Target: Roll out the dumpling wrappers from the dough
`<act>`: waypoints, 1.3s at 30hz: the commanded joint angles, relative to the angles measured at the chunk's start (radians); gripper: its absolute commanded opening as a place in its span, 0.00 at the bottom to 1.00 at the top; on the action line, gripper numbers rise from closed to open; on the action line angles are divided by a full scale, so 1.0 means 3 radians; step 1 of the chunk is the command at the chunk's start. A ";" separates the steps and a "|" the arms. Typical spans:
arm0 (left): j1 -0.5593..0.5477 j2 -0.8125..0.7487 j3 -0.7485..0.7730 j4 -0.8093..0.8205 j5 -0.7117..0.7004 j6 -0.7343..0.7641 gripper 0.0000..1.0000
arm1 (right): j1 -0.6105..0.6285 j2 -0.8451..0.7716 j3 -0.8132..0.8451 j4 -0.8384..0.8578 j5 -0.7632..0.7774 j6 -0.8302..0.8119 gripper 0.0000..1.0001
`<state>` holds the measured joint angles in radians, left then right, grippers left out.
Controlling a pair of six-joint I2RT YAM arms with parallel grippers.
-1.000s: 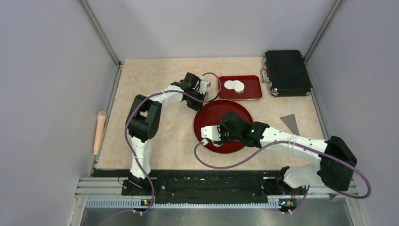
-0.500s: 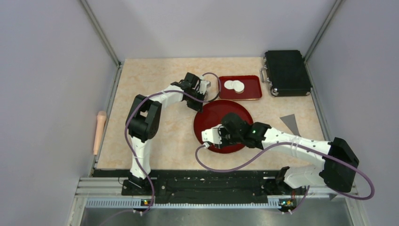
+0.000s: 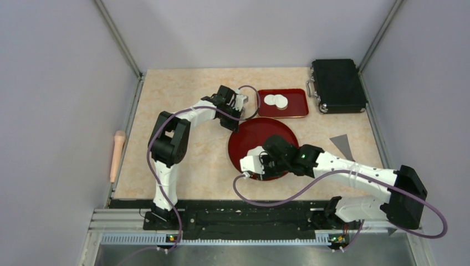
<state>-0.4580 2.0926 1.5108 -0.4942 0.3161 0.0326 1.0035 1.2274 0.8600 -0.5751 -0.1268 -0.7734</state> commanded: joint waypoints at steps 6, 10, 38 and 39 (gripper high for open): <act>0.0019 0.0112 -0.0085 -0.0011 -0.0237 0.0102 0.00 | -0.0071 -0.0364 0.0230 -0.0350 0.0442 0.0246 0.00; 0.0021 0.0074 -0.0074 -0.0028 -0.0303 0.0101 0.00 | -0.0364 -0.0680 0.0391 -0.0034 0.0938 0.0173 0.00; 0.0138 -0.0335 -0.0083 -0.0119 -0.0428 0.0274 0.45 | -0.1724 -0.1281 -0.1360 0.1341 0.1501 -0.0070 0.30; 0.0141 -0.0359 -0.0085 -0.0120 -0.0429 0.0275 0.49 | -0.1724 -0.1308 -0.1344 0.1256 0.1429 -0.0047 0.36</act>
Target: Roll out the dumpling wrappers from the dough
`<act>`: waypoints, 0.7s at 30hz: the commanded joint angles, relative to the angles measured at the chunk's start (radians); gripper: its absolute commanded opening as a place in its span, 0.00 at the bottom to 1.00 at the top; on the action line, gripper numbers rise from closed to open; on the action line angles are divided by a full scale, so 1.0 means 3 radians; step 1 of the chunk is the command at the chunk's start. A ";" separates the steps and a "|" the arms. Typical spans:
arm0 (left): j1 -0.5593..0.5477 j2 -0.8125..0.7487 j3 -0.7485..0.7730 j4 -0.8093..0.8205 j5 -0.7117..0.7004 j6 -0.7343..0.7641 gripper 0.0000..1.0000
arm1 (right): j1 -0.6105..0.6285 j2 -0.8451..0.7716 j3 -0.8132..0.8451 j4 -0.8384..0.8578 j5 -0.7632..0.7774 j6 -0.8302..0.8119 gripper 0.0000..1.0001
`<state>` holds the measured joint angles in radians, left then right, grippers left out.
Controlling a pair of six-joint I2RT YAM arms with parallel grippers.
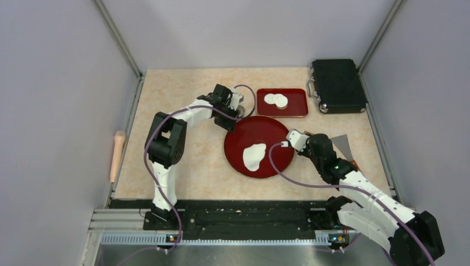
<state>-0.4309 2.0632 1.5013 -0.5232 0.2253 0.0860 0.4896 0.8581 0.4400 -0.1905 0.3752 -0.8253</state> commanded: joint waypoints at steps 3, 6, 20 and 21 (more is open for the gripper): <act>0.0063 -0.0320 -0.0069 -0.0020 -0.0099 0.0114 0.62 | -0.0011 -0.0146 0.0175 -0.0351 -0.0489 0.0185 0.51; 0.0080 -0.0400 -0.0075 -0.0020 -0.0011 0.0151 0.76 | -0.0006 -0.0236 0.0425 -0.0873 -0.0899 0.0230 0.69; 0.0207 -0.0210 0.0682 -0.0150 -0.0386 0.0050 0.89 | -0.0003 -0.0435 0.0990 -0.0831 -0.1319 0.0790 0.83; 0.0205 -0.0110 0.0805 -0.0190 -0.0407 0.0029 0.88 | -0.0005 -0.0437 0.0977 -0.0764 -0.1321 0.0838 0.83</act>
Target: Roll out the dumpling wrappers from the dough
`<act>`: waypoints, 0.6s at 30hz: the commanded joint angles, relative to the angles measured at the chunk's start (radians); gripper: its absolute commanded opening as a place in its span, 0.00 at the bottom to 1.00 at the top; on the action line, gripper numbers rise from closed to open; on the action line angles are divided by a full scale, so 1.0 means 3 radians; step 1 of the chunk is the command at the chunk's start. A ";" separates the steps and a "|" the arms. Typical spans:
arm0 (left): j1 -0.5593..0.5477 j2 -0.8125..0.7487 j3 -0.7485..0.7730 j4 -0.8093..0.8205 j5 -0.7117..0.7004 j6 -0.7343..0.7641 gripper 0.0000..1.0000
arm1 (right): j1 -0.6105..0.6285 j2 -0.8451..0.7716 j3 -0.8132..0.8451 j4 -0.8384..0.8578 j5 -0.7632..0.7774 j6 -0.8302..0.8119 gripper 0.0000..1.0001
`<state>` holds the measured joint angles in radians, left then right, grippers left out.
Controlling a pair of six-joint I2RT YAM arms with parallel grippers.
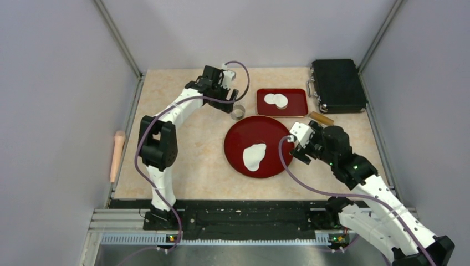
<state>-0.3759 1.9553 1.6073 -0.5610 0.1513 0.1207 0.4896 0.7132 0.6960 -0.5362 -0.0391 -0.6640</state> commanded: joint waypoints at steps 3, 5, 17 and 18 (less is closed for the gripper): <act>0.0035 0.0572 0.0845 -0.0223 -0.0139 -0.0189 0.81 | -0.0006 -0.0023 -0.0003 0.0599 0.0011 0.0420 0.82; 0.0062 0.0742 0.1041 -0.0289 -0.0002 -0.0273 0.76 | -0.0010 -0.0102 -0.0111 0.0708 0.0030 0.0431 0.82; 0.0065 0.1229 0.1422 -0.0334 0.0086 -0.0394 0.43 | -0.0006 -0.0244 -0.0370 0.0857 0.0055 0.0428 0.82; 0.0058 0.1240 0.1422 -0.0326 0.0102 -0.0392 0.35 | -0.0003 -0.0249 -0.0376 0.0857 0.0052 0.0429 0.82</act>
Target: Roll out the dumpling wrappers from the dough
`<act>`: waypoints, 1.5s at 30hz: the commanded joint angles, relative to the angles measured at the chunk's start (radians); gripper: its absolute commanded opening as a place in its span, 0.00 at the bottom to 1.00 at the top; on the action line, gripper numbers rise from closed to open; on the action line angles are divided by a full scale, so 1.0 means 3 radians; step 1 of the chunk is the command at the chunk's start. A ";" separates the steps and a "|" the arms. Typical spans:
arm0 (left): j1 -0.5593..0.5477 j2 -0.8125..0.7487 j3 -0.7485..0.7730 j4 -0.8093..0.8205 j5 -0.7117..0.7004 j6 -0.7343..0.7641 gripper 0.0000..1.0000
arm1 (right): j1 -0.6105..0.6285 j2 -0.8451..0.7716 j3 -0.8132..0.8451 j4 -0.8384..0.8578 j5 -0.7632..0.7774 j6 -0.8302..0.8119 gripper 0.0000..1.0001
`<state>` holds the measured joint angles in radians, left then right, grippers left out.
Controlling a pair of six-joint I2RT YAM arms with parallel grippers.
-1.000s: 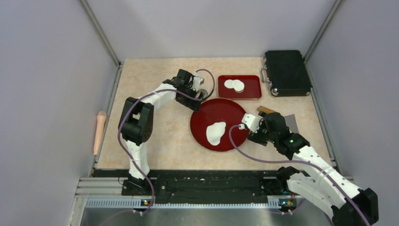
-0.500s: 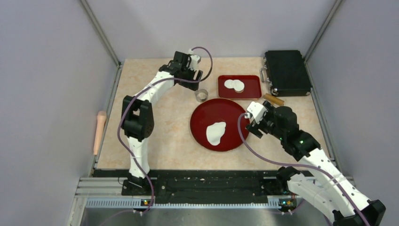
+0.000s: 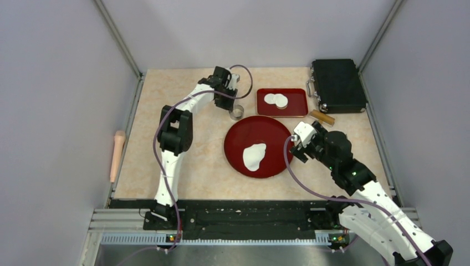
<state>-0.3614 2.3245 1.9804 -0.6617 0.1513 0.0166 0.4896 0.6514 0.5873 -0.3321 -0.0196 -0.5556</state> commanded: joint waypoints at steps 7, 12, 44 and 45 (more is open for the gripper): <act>0.0012 -0.0067 0.0187 0.0042 0.0249 -0.0049 0.00 | -0.0003 -0.0025 -0.0026 0.0172 -0.0045 0.0099 0.82; -0.0020 -0.0406 0.0111 0.0113 0.0352 -0.0028 0.00 | -0.0006 0.0005 -0.0037 0.0184 -0.0015 0.0108 0.82; -0.1192 -0.1270 -0.1633 0.0167 0.0461 0.0960 0.00 | -0.0006 -0.0016 -0.0088 0.0332 0.0241 0.0151 0.92; -0.1198 -0.1251 -0.1631 0.0174 0.0462 0.0954 0.00 | -0.0006 -0.0014 -0.0090 0.0326 0.0239 0.0151 0.92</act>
<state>-0.7101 1.9377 1.4937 -0.6247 0.2935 0.2962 0.4896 0.6598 0.5625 -0.2752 0.0441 -0.5262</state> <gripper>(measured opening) 0.028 0.917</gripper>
